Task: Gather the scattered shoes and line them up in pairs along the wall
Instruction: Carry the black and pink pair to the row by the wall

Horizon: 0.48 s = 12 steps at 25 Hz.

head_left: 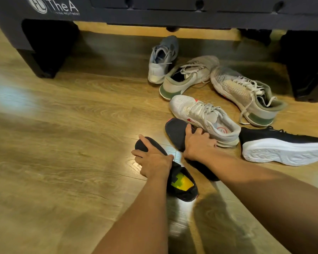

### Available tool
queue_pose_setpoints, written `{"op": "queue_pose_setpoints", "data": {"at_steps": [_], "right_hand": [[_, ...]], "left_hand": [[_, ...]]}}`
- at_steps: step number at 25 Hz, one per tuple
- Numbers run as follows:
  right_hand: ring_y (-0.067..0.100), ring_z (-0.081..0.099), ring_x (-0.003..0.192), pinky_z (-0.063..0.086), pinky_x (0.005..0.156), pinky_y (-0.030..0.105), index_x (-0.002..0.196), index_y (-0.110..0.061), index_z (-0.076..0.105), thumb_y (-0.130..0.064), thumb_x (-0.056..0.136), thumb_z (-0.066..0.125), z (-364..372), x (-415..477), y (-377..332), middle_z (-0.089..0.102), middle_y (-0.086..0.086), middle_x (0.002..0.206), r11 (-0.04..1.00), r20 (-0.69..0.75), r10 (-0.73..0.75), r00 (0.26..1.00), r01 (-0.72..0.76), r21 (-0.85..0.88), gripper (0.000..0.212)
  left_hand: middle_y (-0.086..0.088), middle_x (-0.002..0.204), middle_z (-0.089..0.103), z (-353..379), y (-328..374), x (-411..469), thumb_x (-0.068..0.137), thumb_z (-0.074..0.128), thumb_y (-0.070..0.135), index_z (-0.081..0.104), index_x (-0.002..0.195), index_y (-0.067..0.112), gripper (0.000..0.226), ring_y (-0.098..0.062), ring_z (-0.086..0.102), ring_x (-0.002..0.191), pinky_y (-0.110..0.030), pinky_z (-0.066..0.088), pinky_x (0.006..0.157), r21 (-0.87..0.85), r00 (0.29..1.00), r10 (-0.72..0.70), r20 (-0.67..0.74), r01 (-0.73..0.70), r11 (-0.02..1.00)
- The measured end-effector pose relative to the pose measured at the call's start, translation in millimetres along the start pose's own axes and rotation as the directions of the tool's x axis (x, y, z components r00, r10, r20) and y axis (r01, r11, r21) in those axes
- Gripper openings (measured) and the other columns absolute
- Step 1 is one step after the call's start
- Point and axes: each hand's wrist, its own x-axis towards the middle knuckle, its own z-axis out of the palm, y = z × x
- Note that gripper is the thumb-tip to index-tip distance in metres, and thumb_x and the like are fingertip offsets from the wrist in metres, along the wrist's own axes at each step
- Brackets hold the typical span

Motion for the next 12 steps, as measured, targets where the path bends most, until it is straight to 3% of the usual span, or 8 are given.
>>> {"op": "queue_pose_setpoints", "data": {"at_steps": [2, 3, 5, 7, 9, 10, 11, 12], "right_hand": [[0.033, 0.048, 0.119, 0.046, 0.089, 0.041, 0.147, -0.021, 0.019, -0.033, 0.071, 0.073, -15.1, 6.1, 11.7, 0.042, 0.014, 0.137, 0.961, 0.008, -0.141, 0.990, 0.135, 0.240, 0.094], [0.026, 0.056, 0.108, 0.049, 0.079, 0.034, 0.141, -0.022, 0.033, -0.029, 0.066, 0.075, -25.8, 4.5, 17.4, 0.053, 0.009, 0.125, 0.877, 0.027, -0.217, 0.976, 0.183, 0.445, 0.085], [0.021, 0.066, 0.084, 0.053, 0.066, 0.029, 0.119, -0.023, 0.057, -0.019, 0.061, 0.074, -42.1, -2.7, 21.5, 0.068, 0.005, 0.100, 0.529, 0.108, -0.350, 0.931, 0.101, 0.843, 0.061], [0.026, 0.070, 0.071, 0.057, 0.066, 0.034, 0.103, -0.016, 0.065, -0.014, 0.058, 0.069, -50.3, -2.7, 23.6, 0.072, 0.012, 0.087, 0.249, 0.206, -0.467, 0.860, -0.096, 0.964, 0.045], [0.030, 0.069, 0.072, 0.057, 0.069, 0.037, 0.098, -0.008, 0.068, -0.015, 0.056, 0.068, -55.8, 0.1, 25.4, 0.071, 0.018, 0.088, 0.169, 0.247, -0.550, 0.798, -0.184, 0.968, 0.042], [0.031, 0.069, 0.074, 0.057, 0.070, 0.037, 0.098, -0.006, 0.069, -0.016, 0.055, 0.069, -59.4, 0.8, 24.0, 0.070, 0.019, 0.091, 0.158, 0.261, -0.567, 0.781, -0.208, 0.965, 0.044], [0.031, 0.069, 0.075, 0.056, 0.071, 0.037, 0.100, -0.005, 0.068, -0.018, 0.055, 0.070, -63.0, 0.2, 20.8, 0.070, 0.019, 0.092, 0.161, 0.272, -0.560, 0.783, -0.220, 0.962, 0.047], [0.031, 0.068, 0.077, 0.055, 0.071, 0.036, 0.105, -0.006, 0.066, -0.020, 0.057, 0.072, -65.2, -1.0, 16.4, 0.071, 0.018, 0.094, 0.190, 0.270, -0.532, 0.802, -0.198, 0.962, 0.051]], "left_hand": [[-0.019, 0.149, 0.016, -4.1, -11.7, 6.7, 0.070, 0.078, 0.034, -0.015, 0.149, 0.034, 0.122, -0.034, 0.028, 0.130, -0.045, 0.040, 0.097, -0.232, 0.998, 0.067, 0.011, -0.062, 0.971], [-0.014, 0.148, 0.025, -13.7, -18.6, 12.3, 0.074, 0.075, 0.026, -0.008, 0.151, 0.034, 0.113, -0.031, 0.035, 0.129, -0.042, 0.040, 0.099, -0.443, 0.994, 0.101, 0.045, -0.071, 0.894], [-0.007, 0.130, 0.053, -50.4, -30.4, 23.7, 0.085, 0.061, 0.009, 0.016, 0.152, 0.026, 0.083, -0.023, 0.055, 0.111, -0.032, 0.047, 0.089, -0.821, 0.963, 0.229, 0.142, -0.014, 0.571], [-0.006, 0.094, 0.069, -93.5, -37.6, 35.0, 0.091, 0.044, 0.003, 0.056, 0.130, 0.012, 0.042, -0.018, 0.065, 0.083, -0.027, 0.048, 0.075, -0.937, 0.922, 0.341, 0.183, 0.059, 0.344], [-0.001, 0.070, 0.072, -127.1, -45.0, 40.7, 0.092, 0.038, 0.008, 0.077, 0.081, 0.015, 0.041, -0.013, 0.069, 0.064, -0.023, 0.051, 0.064, -0.974, 0.909, 0.379, 0.176, 0.105, 0.202], [-0.001, 0.070, 0.072, -139.7, -46.1, 41.8, 0.092, 0.037, 0.008, 0.077, 0.073, 0.016, 0.045, -0.012, 0.069, 0.063, -0.021, 0.052, 0.062, -0.981, 0.897, 0.409, 0.165, 0.107, 0.161], [-0.004, 0.082, 0.074, -146.7, -44.9, 43.8, 0.091, 0.037, 0.007, 0.077, 0.086, 0.016, 0.042, -0.015, 0.070, 0.073, -0.021, 0.054, 0.070, -0.981, 0.881, 0.448, 0.156, 0.085, 0.174], [-0.006, 0.101, 0.071, -147.7, -41.0, 46.7, 0.091, 0.039, 0.005, 0.070, 0.110, 0.016, 0.039, -0.019, 0.067, 0.089, -0.026, 0.051, 0.083, -0.964, 0.868, 0.472, 0.153, 0.027, 0.263]]}}
